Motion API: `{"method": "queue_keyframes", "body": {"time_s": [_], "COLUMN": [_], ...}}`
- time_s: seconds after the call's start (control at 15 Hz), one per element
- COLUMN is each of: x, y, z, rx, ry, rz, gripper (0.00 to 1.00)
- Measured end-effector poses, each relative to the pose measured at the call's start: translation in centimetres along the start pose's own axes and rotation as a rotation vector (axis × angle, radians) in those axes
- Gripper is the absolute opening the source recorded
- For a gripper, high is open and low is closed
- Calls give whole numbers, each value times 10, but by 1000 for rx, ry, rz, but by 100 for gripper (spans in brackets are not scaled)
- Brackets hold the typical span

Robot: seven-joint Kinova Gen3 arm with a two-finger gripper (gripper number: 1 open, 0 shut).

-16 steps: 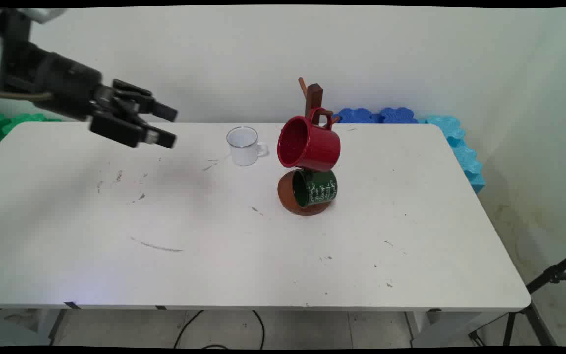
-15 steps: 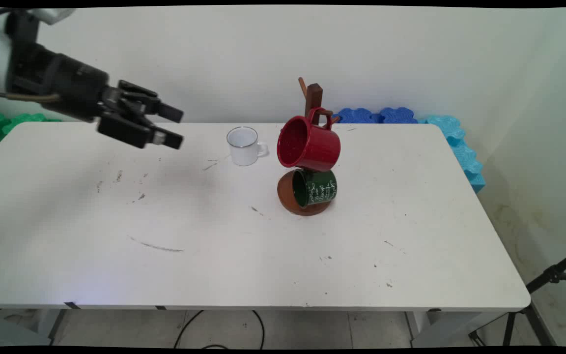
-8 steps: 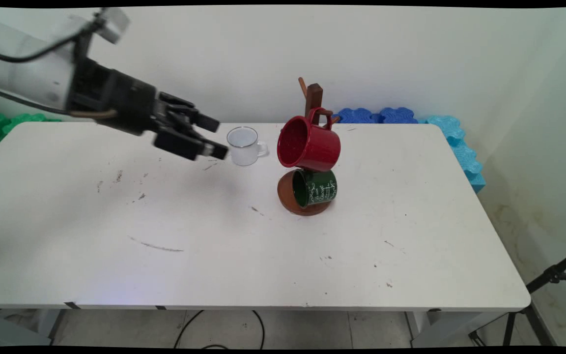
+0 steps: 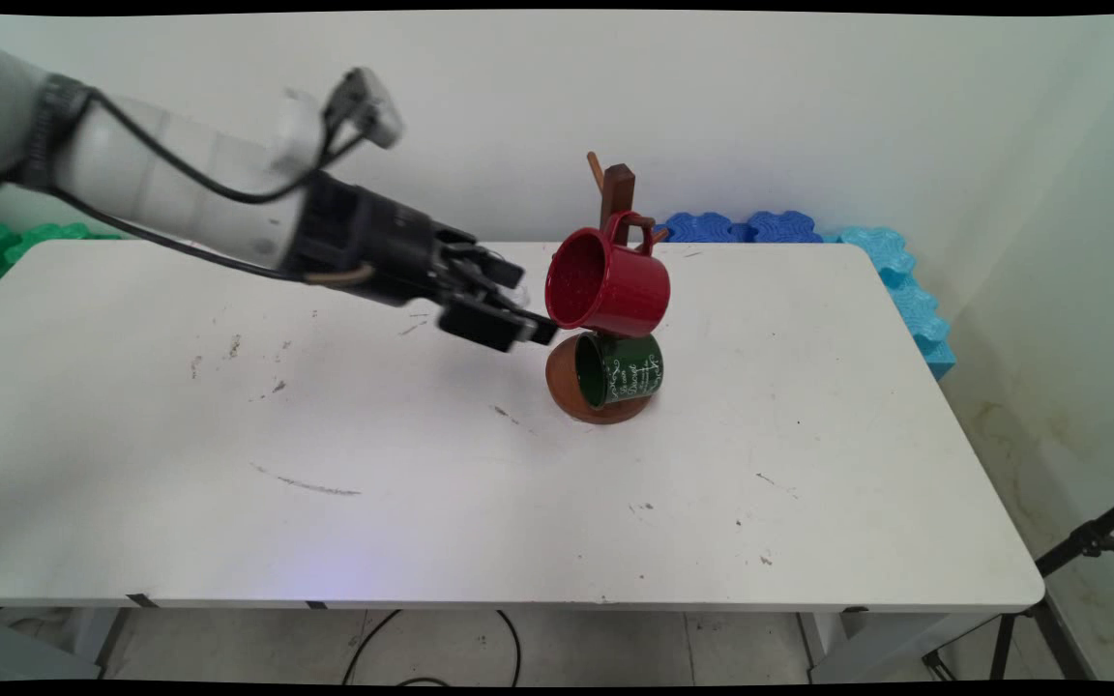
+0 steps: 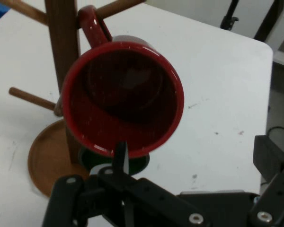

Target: Pick up the red mug from the rack

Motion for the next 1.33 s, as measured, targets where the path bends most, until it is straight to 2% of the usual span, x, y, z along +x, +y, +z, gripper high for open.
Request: {"method": "queue_keyframes", "body": {"time_s": [0.4,0.67,1.33], "x": [10,13,15], "y": [13,16,17], "z": [54,76,102], "rx": [40,58,82], "ry": [1,1,-1], "rz": [0,3,14], "gripper": [100,100,100]}}
